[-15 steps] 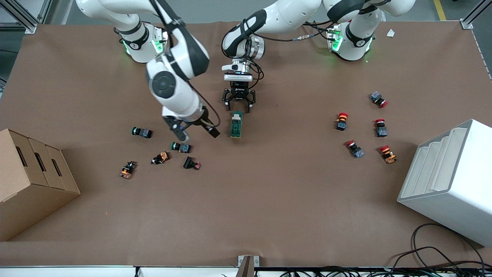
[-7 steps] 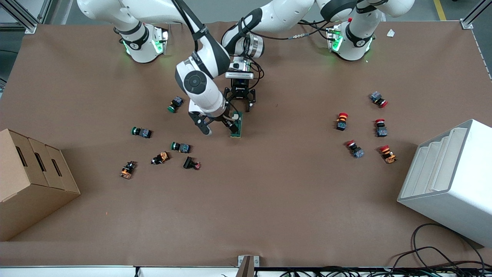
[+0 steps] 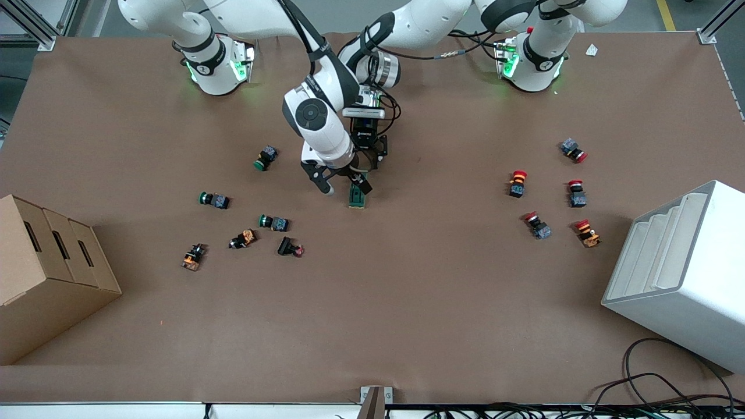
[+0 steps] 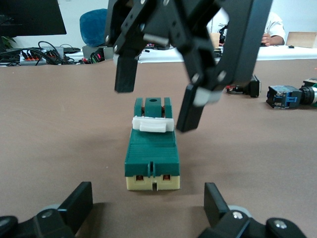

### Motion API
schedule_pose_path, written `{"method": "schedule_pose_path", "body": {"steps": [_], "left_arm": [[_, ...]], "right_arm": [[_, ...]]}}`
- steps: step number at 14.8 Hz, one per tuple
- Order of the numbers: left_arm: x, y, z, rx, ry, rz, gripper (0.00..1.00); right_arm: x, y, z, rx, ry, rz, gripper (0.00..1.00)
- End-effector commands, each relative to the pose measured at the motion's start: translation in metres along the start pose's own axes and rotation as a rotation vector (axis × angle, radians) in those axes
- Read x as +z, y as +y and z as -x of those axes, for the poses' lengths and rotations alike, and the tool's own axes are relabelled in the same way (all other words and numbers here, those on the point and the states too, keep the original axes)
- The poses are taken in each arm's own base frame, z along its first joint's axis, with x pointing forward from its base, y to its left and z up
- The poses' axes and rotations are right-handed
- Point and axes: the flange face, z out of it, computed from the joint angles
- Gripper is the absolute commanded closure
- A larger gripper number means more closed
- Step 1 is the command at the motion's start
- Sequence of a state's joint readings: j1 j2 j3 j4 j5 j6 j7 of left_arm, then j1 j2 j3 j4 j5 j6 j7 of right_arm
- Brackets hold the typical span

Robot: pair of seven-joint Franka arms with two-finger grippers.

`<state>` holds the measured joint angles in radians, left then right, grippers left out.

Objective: Close load switch with both arms

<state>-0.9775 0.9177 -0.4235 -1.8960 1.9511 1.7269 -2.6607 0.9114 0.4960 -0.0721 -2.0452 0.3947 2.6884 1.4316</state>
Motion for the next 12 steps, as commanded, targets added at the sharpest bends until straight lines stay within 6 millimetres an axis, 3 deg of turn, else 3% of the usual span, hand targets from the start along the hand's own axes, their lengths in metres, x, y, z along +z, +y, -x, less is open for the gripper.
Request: {"method": "schedule_pose_path", "body": {"steps": [1, 4, 12], "left_arm": [[-0.003, -0.007, 0.032, 0.006, -0.052, 0.004, 0.01], [-0.003, -0.008, 0.034, 0.008, -0.054, 0.003, 0.01], [0.000, -0.007, 0.030, 0.002, -0.049, 0.001, 0.01]], "right_arm": [[0.012, 0.000, 0.006, 0.038, -0.001, -0.042, 0.00], [0.022, -0.004, 0.010, 0.039, 0.000, -0.056, 0.00], [-0.026, -0.062, -0.031, 0.087, -0.047, -0.054, 0.00]]}}
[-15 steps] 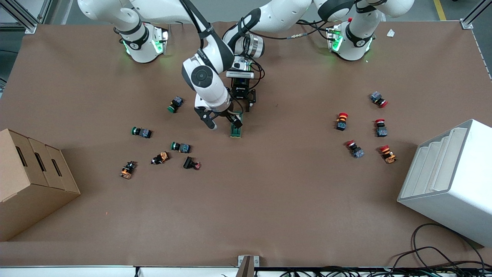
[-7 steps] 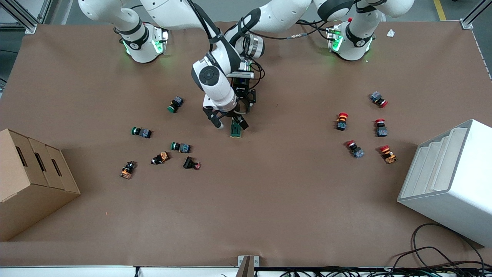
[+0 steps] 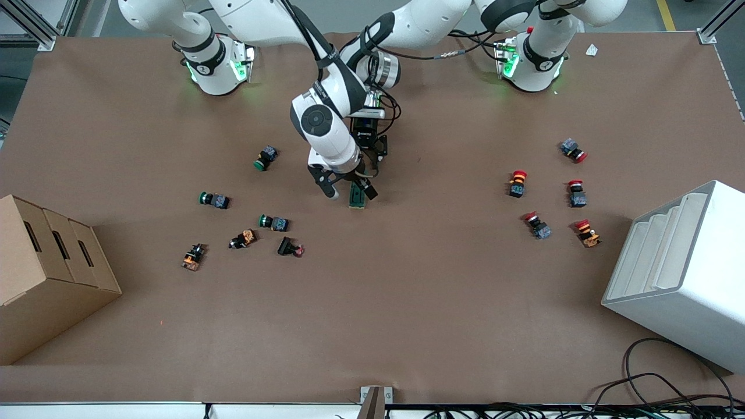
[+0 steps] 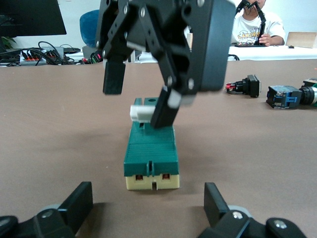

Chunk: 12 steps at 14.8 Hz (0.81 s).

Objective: Close load switch with both arms

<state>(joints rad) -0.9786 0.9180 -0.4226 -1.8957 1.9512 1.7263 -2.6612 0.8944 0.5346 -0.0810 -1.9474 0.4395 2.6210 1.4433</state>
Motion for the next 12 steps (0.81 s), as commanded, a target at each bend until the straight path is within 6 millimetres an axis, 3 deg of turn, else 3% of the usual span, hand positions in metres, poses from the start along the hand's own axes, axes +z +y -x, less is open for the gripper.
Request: {"method": "schedule_pose_path", "body": {"steps": [1, 7, 12], "left_arm": [[-0.001, -0.007, 0.030, 0.001, -0.050, 0.001, 0.01], [0.001, -0.004, 0.028, -0.004, -0.048, 0.001, 0.01], [0.001, -0.005, 0.028, -0.005, -0.048, -0.002, 0.01]], "right_arm": [[-0.025, -0.040, -0.023, 0.025, -0.018, -0.054, 0.00], [-0.001, -0.049, -0.027, 0.019, -0.003, -0.044, 0.00], [0.006, -0.066, -0.037, 0.015, 0.004, -0.064, 0.00]]}}
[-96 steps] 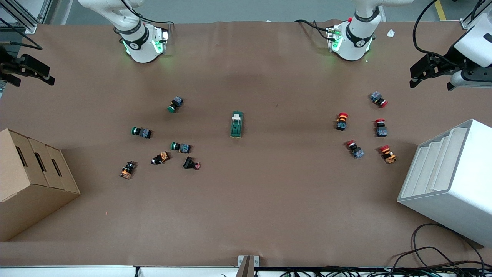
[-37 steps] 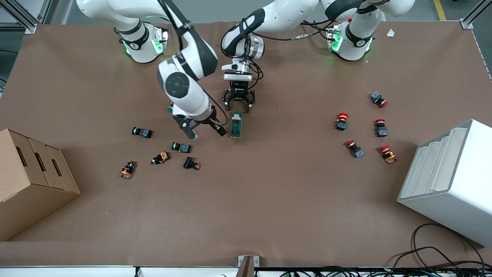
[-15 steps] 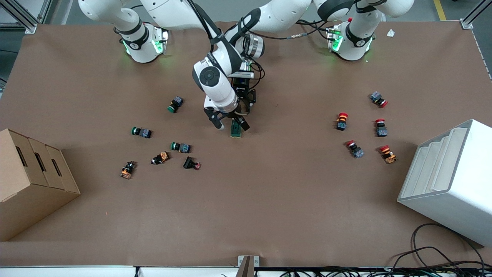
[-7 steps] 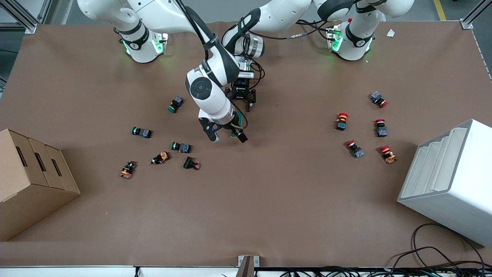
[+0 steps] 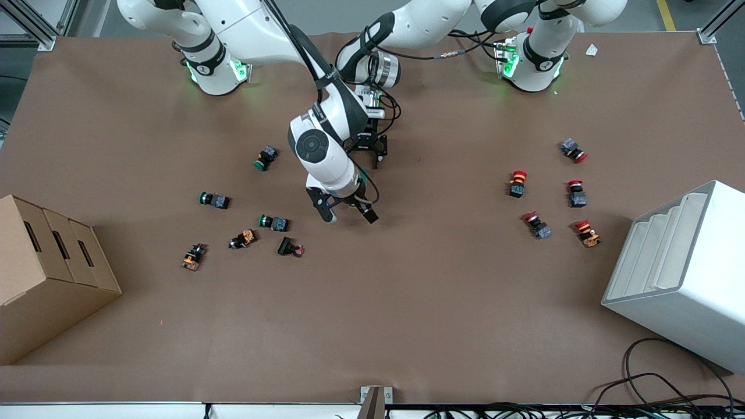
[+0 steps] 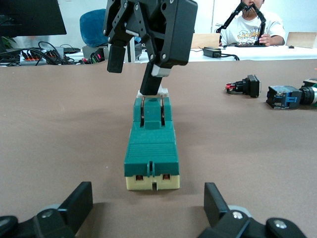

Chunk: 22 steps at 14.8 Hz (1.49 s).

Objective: Close load switch with both arms

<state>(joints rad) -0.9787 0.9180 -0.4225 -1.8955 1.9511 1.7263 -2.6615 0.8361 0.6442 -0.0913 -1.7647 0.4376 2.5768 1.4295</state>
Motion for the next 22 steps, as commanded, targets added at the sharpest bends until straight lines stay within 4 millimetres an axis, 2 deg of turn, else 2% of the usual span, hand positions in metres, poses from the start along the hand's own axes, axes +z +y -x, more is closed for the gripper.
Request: {"method": "schedule_pose_path", "body": {"steps": [1, 7, 14, 16, 18, 20, 22], "left_arm": [[0.002, -0.005, 0.027, -0.004, -0.047, -0.003, 0.01], [0.002, -0.004, 0.024, -0.004, -0.046, -0.004, 0.01], [0.004, -0.001, 0.017, -0.013, -0.043, -0.008, 0.01], [0.004, 0.007, 0.008, -0.035, -0.044, -0.009, 0.01], [0.006, 0.017, -0.003, -0.060, -0.053, -0.030, 0.01], [0.010, 0.031, -0.024, -0.067, -0.098, -0.096, 0.01], [0.010, 0.047, -0.050, -0.070, -0.152, -0.141, 0.01]], "right_arm": [[0.009, -0.018, -0.011, -0.023, 0.006, -0.025, 0.00], [0.030, -0.026, -0.034, -0.064, 0.019, -0.017, 0.00], [0.019, -0.028, -0.048, -0.078, 0.011, 0.019, 0.00], [-0.003, -0.032, -0.070, -0.116, 0.003, 0.069, 0.00], [-0.049, -0.038, -0.099, -0.188, 0.002, 0.113, 0.00], [-0.100, -0.036, -0.136, -0.317, -0.009, 0.161, 0.00], [-0.150, -0.024, -0.189, -0.447, -0.034, 0.217, 0.00]]}}
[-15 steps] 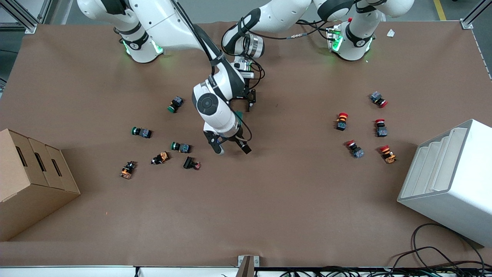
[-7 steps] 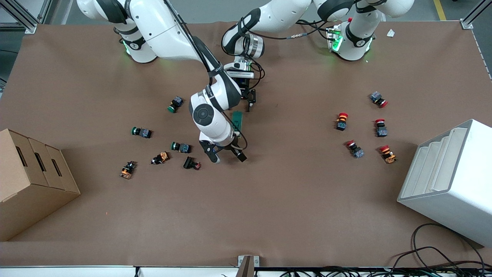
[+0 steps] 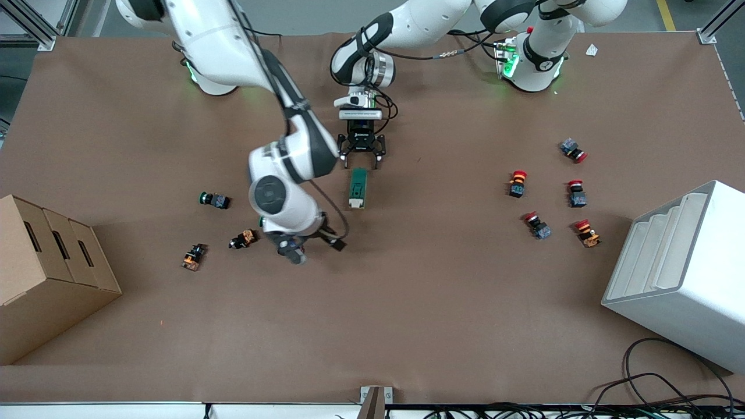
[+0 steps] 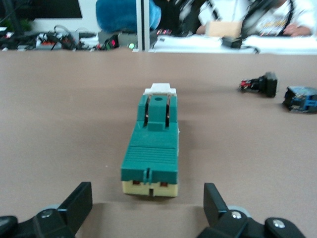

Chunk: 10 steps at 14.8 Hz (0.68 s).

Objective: Close load switch with both arms

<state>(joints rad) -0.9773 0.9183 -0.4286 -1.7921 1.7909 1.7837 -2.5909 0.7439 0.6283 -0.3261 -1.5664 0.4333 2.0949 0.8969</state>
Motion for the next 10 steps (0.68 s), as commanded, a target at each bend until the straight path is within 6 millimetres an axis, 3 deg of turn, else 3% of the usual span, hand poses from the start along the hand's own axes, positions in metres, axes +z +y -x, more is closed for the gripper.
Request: {"method": "schedule_pose_path", "body": {"steps": [1, 5, 8, 10], "left_arm": [[-0.005, 0.030, -0.035, -0.022, -0.080, -0.059, 0.01], [-0.008, 0.063, -0.086, -0.037, -0.206, -0.163, 0.01], [-0.002, 0.081, -0.144, -0.074, -0.313, -0.229, 0.01], [0.007, 0.080, -0.192, -0.074, -0.387, -0.259, 0.01]], "right_arm": [[-0.065, 0.056, -0.049, -0.183, -0.033, 0.035, 0.00], [-0.140, 0.144, -0.134, -0.378, -0.036, 0.039, 0.00], [-0.198, 0.190, -0.166, -0.483, -0.005, 0.110, 0.00], [-0.242, 0.213, -0.179, -0.516, -0.009, 0.153, 0.00]]}}
